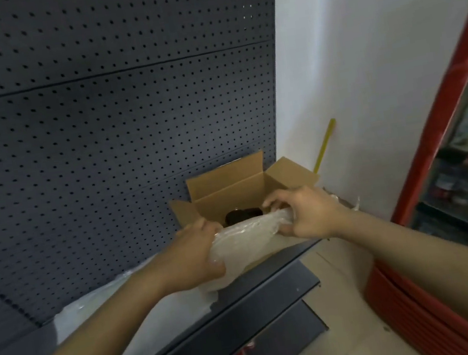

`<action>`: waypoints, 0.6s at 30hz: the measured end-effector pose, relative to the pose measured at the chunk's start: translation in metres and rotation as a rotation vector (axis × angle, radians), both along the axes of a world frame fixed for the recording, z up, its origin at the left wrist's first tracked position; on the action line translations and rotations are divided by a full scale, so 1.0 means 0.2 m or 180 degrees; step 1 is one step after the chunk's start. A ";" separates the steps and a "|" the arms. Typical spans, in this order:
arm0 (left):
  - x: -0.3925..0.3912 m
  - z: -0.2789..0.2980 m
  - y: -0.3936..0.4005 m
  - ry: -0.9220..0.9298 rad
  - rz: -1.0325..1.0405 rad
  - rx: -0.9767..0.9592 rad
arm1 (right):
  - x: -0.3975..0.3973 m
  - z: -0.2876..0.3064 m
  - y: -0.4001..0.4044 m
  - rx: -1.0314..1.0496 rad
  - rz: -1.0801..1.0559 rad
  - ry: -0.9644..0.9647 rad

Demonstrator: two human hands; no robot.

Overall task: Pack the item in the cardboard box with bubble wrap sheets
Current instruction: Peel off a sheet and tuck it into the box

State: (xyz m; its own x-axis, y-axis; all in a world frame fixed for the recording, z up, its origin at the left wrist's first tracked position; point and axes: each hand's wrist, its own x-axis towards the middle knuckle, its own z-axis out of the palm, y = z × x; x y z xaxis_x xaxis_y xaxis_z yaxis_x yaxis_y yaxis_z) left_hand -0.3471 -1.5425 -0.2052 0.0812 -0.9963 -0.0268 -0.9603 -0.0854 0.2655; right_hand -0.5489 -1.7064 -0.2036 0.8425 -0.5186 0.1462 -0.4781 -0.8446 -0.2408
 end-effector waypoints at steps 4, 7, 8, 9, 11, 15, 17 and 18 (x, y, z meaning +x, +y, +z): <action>0.05 -0.01 -0.19 0.0164 0.0079 -0.0082 | -0.01 0.02 -0.18 -0.0292 0.0212 0.0233; 0.15 -0.02 -0.35 0.0186 0.0192 -0.0214 | 0.05 -0.01 -0.34 -0.0471 0.0216 0.0275; 0.17 -0.02 -0.41 0.0146 0.0229 -0.0282 | 0.08 -0.02 -0.40 -0.0502 0.0200 0.0314; 0.20 -0.03 -0.47 0.0093 0.0271 -0.0376 | 0.12 -0.03 -0.46 -0.0531 0.0200 0.0320; 0.27 -0.06 -0.60 -0.0029 0.0374 -0.0591 | 0.22 -0.04 -0.58 -0.0584 0.0187 0.0282; 0.42 -0.16 -0.83 -0.0231 0.0522 -0.0790 | 0.43 -0.11 -0.79 -0.0614 0.0115 0.0383; 0.48 -0.23 -0.92 -0.0350 0.0535 -0.0800 | 0.51 -0.17 -0.88 -0.0516 0.0093 0.0551; 0.50 -0.27 -0.96 -0.0417 0.0526 -0.0791 | 0.54 -0.21 -0.92 -0.0432 0.0099 0.0641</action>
State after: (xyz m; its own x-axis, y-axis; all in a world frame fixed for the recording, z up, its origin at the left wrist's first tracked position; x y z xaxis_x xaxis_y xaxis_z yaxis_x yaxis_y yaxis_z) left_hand -0.2469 -1.7349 -0.2586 0.2289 -0.9442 0.2369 -0.9663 -0.1909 0.1729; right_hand -0.4410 -1.8911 -0.2453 0.8769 -0.4790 0.0404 -0.4783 -0.8778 -0.0265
